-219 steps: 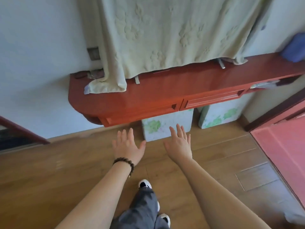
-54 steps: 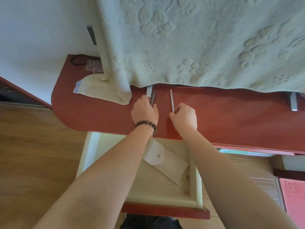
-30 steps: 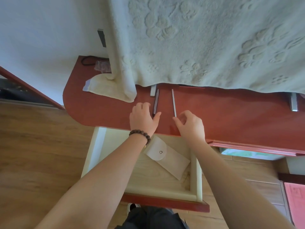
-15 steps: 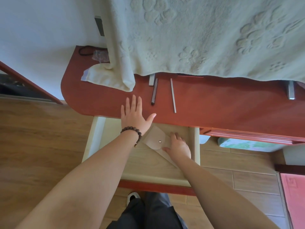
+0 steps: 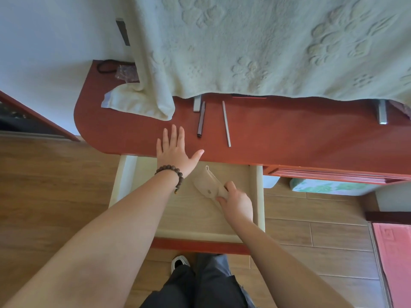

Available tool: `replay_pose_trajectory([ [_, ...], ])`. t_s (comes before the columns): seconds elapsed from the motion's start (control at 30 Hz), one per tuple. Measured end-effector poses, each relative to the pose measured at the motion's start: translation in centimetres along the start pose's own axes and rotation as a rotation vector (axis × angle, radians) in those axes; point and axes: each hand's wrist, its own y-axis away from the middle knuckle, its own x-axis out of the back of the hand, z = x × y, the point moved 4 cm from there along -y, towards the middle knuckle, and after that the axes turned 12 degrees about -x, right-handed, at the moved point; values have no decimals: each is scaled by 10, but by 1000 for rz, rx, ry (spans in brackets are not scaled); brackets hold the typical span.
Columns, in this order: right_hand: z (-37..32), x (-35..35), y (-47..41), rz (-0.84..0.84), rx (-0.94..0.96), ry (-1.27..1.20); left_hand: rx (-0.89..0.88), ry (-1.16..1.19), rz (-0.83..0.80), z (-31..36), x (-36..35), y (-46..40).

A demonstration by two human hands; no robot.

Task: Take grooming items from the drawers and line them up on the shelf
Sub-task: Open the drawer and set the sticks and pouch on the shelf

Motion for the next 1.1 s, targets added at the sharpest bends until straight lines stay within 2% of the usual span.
replay_pose_trajectory([
  [0.13,8,34,22,47,52,-124,-2,-4,10,0,1,1],
  [0.27,6,83,32,185,19,-336,3,-15,8,1,1,2],
  [0.4,-13,134,-2,336,-21,-565,2,-8,18,0,0,2],
  [0.63,-23,154,-96,280,-189,-522,-2,-14,24,0,-1,0],
  [0.8,-26,144,-112,287,-249,-577,-1,-22,34,0,-1,0],
  [0.9,-27,138,-106,379,-189,-477,1,-25,42,0,-2,0],
  [1.0,-27,122,-86,474,15,-154,1,-19,50,0,-2,1],
  [1.1,-21,92,-65,412,99,133,1,-21,55,0,-2,1],
])
